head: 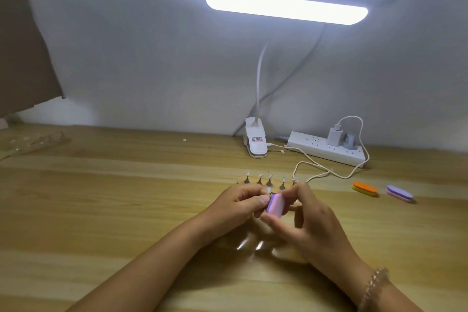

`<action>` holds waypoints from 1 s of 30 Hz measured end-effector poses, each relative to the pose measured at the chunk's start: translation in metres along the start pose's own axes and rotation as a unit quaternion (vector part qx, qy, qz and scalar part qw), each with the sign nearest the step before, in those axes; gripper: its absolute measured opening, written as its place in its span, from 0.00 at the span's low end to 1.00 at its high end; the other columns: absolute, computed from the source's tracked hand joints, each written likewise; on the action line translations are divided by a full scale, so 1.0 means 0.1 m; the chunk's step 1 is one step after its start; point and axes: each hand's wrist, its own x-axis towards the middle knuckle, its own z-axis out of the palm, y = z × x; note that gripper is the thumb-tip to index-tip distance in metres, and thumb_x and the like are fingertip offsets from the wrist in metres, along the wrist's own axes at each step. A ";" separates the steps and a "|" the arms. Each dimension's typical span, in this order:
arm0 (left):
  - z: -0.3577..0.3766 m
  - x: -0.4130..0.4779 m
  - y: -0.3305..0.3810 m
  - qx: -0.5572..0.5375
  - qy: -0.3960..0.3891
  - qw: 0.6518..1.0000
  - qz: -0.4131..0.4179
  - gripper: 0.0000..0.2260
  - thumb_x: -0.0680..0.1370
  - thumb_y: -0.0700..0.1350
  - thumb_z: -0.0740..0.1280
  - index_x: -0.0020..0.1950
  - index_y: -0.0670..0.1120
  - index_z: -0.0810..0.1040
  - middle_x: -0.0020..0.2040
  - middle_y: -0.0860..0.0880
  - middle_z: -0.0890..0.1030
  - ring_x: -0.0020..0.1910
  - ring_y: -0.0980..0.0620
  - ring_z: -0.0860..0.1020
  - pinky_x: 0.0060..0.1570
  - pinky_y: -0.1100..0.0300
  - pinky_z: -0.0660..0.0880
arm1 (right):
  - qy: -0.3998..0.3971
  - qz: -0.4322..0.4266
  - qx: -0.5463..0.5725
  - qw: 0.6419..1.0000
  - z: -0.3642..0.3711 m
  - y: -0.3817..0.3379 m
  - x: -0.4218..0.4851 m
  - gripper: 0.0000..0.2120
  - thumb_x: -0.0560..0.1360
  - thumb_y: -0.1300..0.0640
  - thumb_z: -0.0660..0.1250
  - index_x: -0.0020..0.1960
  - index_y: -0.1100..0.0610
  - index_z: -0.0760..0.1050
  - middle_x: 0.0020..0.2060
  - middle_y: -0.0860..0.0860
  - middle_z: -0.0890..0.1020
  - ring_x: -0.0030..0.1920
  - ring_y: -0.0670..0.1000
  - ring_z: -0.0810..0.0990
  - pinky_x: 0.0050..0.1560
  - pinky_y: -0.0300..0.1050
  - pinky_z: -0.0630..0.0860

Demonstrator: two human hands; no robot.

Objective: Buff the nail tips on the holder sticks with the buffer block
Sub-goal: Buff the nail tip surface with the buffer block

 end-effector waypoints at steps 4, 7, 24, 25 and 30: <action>0.00 0.01 0.00 0.020 0.002 1.000 -0.005 0.13 0.78 0.46 0.63 0.44 0.35 0.76 0.28 0.59 0.72 0.25 0.64 0.67 0.27 0.73 0.62 | 0.006 0.019 0.023 1.000 -0.02 0.05 0.02 0.21 0.66 0.37 0.73 0.46 0.51 0.71 0.36 0.39 0.78 0.33 0.38 0.75 0.33 0.31 0.64; -0.02 0.00 -0.02 0.019 -0.010 1.000 -0.007 0.08 0.82 0.39 0.62 0.45 0.39 0.76 0.27 0.60 0.72 0.24 0.64 0.68 0.27 0.73 0.63 | -0.015 -0.011 0.008 1.000 -0.01 0.00 -0.02 0.23 0.66 0.34 0.71 0.45 0.51 0.71 0.35 0.37 0.77 0.30 0.40 0.72 0.31 0.30 0.63; -0.01 0.00 0.02 0.000 -0.011 1.000 -0.012 0.15 0.76 0.45 0.62 0.46 0.32 0.77 0.28 0.58 0.72 0.24 0.64 0.68 0.27 0.73 0.63 | -0.004 0.000 0.024 1.000 -0.02 -0.02 0.00 0.20 0.66 0.33 0.70 0.44 0.49 0.73 0.35 0.39 0.78 0.30 0.41 0.73 0.30 0.30 0.63; -0.01 0.00 0.02 -0.001 -0.012 1.000 -0.011 0.14 0.76 0.46 0.62 0.45 0.34 0.77 0.29 0.56 0.72 0.24 0.64 0.68 0.27 0.73 0.63 | 0.000 0.013 0.046 0.999 -0.03 -0.02 0.03 0.21 0.67 0.33 0.71 0.44 0.49 0.73 0.35 0.40 0.79 0.29 0.42 0.73 0.31 0.31 0.63; -0.01 -0.01 0.02 0.009 -0.011 1.000 -0.010 0.16 0.75 0.46 0.62 0.46 0.32 0.77 0.30 0.54 0.71 0.24 0.63 0.66 0.27 0.71 0.63 | -0.016 0.009 0.057 0.998 -0.04 0.00 0.03 0.17 0.66 0.40 0.73 0.44 0.50 0.74 0.36 0.42 0.79 0.28 0.45 0.71 0.30 0.33 0.62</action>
